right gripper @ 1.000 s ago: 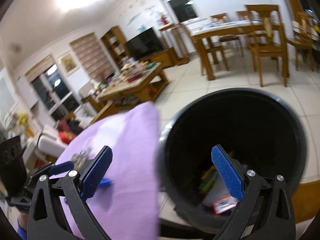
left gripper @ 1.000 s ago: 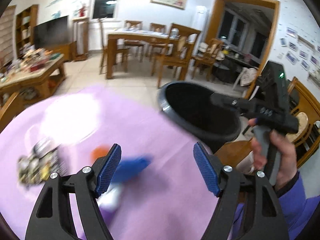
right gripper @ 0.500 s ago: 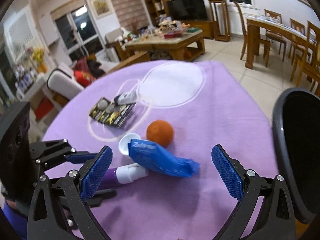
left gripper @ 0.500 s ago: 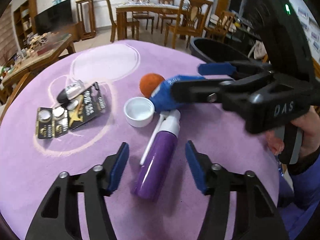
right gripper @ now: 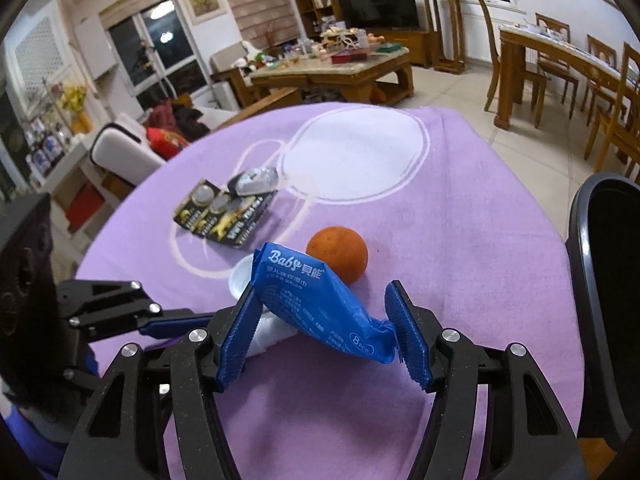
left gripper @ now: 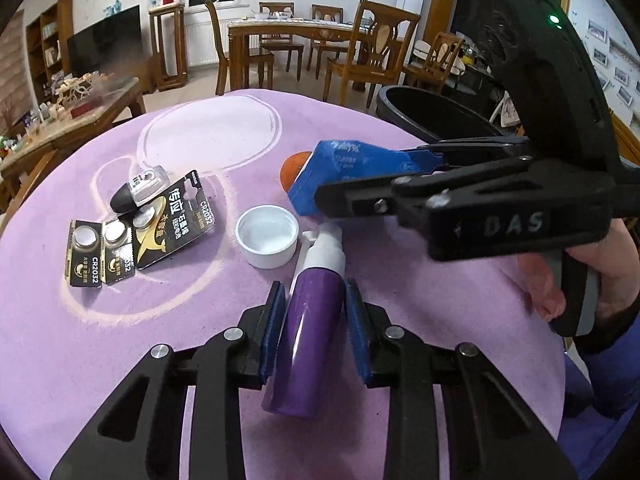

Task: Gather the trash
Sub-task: 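Grasp the purple spray bottle with the left tool while the right tool grasps the blue Baby wipes packet, then lower the spray bottle and blue wipes packet into the bin and open both tools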

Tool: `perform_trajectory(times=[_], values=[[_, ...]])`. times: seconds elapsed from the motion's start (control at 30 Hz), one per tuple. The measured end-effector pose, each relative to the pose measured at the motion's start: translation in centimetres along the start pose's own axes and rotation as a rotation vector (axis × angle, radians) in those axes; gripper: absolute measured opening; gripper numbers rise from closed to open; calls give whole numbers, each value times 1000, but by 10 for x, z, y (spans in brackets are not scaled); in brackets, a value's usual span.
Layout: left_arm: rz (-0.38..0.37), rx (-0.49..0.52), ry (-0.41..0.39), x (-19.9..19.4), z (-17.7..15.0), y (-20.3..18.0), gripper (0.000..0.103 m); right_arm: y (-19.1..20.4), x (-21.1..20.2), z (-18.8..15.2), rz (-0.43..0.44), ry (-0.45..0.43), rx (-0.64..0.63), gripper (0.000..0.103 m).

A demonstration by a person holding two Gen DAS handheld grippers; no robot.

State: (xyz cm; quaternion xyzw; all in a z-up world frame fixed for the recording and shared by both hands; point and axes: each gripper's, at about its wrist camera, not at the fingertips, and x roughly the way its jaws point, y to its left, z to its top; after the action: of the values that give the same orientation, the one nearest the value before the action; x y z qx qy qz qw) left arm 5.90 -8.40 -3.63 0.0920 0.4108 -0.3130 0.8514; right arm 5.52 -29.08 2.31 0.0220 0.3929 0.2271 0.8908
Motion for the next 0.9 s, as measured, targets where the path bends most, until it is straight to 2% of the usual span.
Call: perform_trajectory(times=[0.1, 0.43, 0.67, 0.9], values=[[-11, -4, -20, -5, -1, 4, 25, 1, -14, 4, 25, -37, 14, 62], [-23, -23, -93, -24, 17, -1, 25, -23, -78, 8, 47, -182, 69, 62], [-68, -13, -167, -30, 49, -23, 25, -76, -124, 1, 19, -269, 159, 62], [-176, 12, -221, -9, 97, -68, 25, -152, -179, -19, -52, -365, 289, 62]])
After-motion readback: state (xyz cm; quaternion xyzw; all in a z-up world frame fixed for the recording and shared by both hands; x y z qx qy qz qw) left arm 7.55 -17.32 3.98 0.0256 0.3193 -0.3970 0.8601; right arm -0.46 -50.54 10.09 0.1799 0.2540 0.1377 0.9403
